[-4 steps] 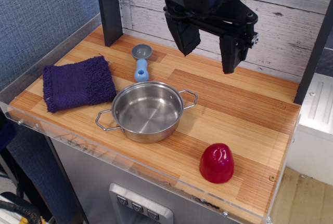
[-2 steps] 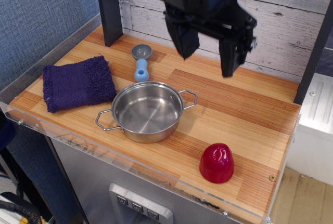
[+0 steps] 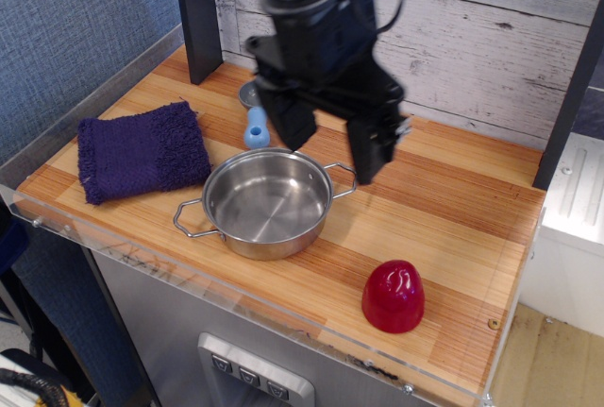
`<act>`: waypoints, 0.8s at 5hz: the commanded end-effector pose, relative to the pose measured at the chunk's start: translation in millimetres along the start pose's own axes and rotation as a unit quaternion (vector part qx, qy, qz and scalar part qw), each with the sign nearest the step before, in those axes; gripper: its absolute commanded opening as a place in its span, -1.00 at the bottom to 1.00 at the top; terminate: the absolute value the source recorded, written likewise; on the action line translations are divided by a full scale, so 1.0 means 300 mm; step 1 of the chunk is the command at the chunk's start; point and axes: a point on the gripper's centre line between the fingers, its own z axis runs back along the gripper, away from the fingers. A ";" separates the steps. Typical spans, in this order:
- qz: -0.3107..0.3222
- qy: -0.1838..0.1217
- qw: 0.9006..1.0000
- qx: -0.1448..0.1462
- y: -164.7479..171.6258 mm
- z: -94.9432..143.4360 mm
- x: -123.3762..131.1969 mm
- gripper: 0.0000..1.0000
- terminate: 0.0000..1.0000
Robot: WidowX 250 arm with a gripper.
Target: Moves the pot from the middle to the top right.
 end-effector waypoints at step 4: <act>0.001 0.042 0.998 0.036 0.078 -0.156 -0.011 1.00 -1.00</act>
